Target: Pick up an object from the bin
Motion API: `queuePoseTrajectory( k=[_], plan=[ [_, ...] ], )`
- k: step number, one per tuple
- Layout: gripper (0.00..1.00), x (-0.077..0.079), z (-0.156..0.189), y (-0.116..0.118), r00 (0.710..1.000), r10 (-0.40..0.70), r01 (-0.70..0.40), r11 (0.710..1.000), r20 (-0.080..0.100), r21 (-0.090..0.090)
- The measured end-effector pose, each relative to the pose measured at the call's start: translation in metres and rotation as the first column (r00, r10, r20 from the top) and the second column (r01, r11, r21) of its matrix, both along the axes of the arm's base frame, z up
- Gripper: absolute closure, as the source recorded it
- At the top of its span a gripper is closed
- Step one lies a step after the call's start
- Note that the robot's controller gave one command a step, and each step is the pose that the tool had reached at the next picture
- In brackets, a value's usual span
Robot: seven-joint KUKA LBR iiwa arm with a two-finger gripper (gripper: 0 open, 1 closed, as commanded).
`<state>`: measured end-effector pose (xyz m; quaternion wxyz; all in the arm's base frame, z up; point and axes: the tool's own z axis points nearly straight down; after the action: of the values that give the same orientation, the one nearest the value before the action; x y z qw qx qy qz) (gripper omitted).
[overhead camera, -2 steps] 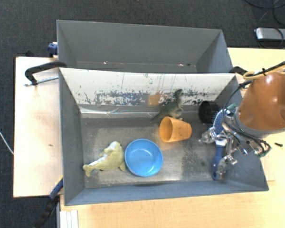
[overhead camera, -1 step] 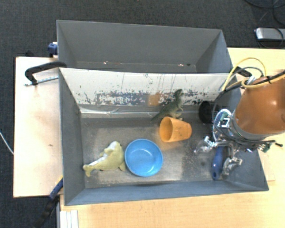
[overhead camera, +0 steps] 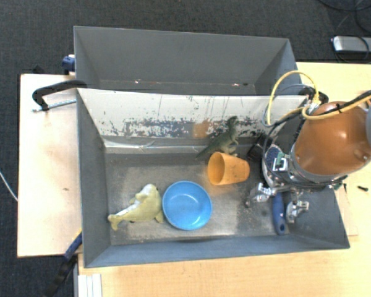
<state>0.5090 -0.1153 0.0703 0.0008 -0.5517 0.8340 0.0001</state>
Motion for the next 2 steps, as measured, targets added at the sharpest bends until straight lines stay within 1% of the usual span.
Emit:
queuePoseTrajectory(
  k=[1, 2],
  plan=[
    [0.00, -0.0087, 0.0008, -0.0050, 0.963, 0.270, -0.270, 0.963, 0.004, 0.016],
    [1.00, -0.0087, 0.0000, -0.0139, 0.963, 0.268, -0.268, 0.963, 0.001, 0.002]
  ],
)
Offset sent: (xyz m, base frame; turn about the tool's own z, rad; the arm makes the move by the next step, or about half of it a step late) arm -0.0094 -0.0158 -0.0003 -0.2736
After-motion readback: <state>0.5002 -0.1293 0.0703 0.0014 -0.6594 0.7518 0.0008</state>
